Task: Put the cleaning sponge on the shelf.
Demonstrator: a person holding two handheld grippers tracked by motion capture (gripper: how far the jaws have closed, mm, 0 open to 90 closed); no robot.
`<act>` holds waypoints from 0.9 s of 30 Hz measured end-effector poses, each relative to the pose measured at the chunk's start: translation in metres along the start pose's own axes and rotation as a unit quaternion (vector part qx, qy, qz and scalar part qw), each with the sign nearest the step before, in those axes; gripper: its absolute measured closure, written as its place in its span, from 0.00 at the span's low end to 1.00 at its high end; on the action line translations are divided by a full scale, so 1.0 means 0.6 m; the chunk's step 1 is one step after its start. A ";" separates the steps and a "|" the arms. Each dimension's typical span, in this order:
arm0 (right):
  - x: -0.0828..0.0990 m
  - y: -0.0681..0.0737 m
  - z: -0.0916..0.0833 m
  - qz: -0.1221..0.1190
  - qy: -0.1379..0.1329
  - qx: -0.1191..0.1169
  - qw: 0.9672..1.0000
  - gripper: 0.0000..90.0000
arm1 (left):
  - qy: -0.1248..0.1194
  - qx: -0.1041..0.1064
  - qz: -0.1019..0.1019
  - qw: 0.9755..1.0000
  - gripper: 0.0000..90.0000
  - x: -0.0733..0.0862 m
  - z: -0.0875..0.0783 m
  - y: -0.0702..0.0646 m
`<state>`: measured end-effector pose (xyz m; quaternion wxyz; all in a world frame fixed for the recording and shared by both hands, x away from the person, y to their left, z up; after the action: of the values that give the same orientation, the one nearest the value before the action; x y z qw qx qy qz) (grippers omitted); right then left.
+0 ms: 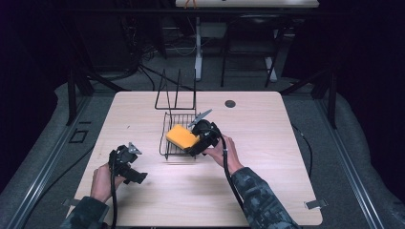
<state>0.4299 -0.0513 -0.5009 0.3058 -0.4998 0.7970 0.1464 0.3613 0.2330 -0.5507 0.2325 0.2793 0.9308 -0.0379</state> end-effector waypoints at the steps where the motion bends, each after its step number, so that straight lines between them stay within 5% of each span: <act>1: 0.001 0.001 -0.006 0.000 0.000 0.001 1.000 0.05 | 0.000 0.000 0.000 1.000 0.00 0.000 0.000 0.000; 17: 0.041 0.013 -0.102 0.009 0.002 0.043 0.999 0.03 | 0.003 0.000 0.003 1.000 0.00 -0.002 0.003 -0.002; 27: 0.106 0.015 -0.176 0.034 0.004 0.066 0.997 0.03 | 0.003 -0.001 0.002 1.000 0.00 -0.001 0.003 -0.002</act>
<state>0.3661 -0.1489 -0.4604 0.3298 -0.4513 0.8230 0.1014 0.3621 0.2313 -0.5518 0.2298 0.2807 0.9312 -0.0360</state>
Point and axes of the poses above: each handheld gripper's, and its own axes: z roughly forward along the jaws, x roughly out of its underside, y roughly to its left, the point moved 1 cm from there along z, roughly forward along the jaws, and after that the axes turned 9 degrees about -z, right-handed, at the moved point
